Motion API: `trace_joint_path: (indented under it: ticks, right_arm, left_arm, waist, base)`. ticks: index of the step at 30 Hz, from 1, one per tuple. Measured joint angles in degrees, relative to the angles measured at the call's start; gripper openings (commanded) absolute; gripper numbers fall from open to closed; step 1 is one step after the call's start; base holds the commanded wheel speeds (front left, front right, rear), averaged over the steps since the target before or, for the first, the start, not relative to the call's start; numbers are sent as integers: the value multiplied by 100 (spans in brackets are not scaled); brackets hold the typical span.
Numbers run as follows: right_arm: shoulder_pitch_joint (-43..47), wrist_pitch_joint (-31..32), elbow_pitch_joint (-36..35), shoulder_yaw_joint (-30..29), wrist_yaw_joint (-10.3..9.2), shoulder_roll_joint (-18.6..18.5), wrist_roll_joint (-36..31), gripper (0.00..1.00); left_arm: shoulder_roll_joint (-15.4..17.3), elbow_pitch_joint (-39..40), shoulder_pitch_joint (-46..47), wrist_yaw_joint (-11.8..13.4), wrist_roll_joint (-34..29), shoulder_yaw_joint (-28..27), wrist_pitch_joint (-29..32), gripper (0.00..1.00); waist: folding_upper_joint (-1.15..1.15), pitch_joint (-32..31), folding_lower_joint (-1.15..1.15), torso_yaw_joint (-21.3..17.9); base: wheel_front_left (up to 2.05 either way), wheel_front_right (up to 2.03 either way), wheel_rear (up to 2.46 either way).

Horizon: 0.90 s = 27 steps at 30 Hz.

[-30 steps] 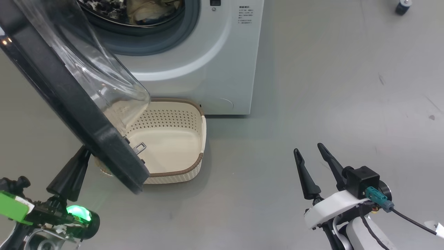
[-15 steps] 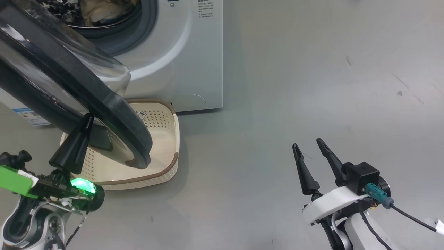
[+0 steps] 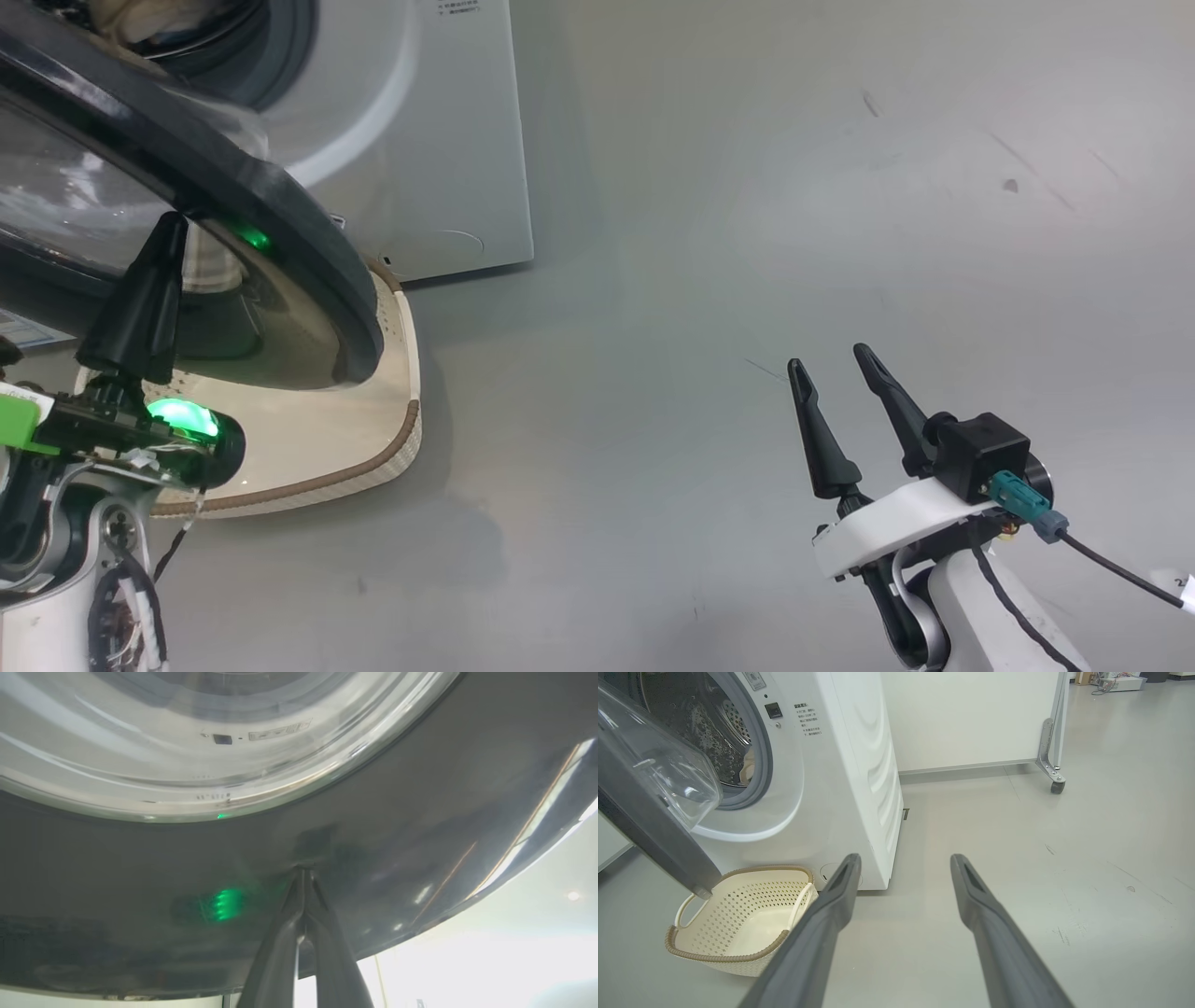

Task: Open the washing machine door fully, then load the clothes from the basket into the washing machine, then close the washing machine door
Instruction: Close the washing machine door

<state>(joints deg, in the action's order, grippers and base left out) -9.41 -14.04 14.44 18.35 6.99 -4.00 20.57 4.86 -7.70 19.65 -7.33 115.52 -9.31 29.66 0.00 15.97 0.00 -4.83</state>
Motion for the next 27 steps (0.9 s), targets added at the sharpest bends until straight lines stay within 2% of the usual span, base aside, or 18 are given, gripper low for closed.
trace_joint_path:
  ticks: [11, 27]
  right_arm:
    - [-62, -42, -73, -198, -3, 25, 26, 100]
    - [-48, -42, -46, -321, -4, 41, 51, 100]
  left_arm:
    - [-127, -341, 356, 0, -132, 1, -48, 0]
    - [-256, -490, 54, 0, -266, -472, -45, 0]
  waist:
    - [0, 129, 0, -146]
    - [0, -251, 0, 196]
  base:
    - [0, 0, 0]
    - [0, 0, 0]
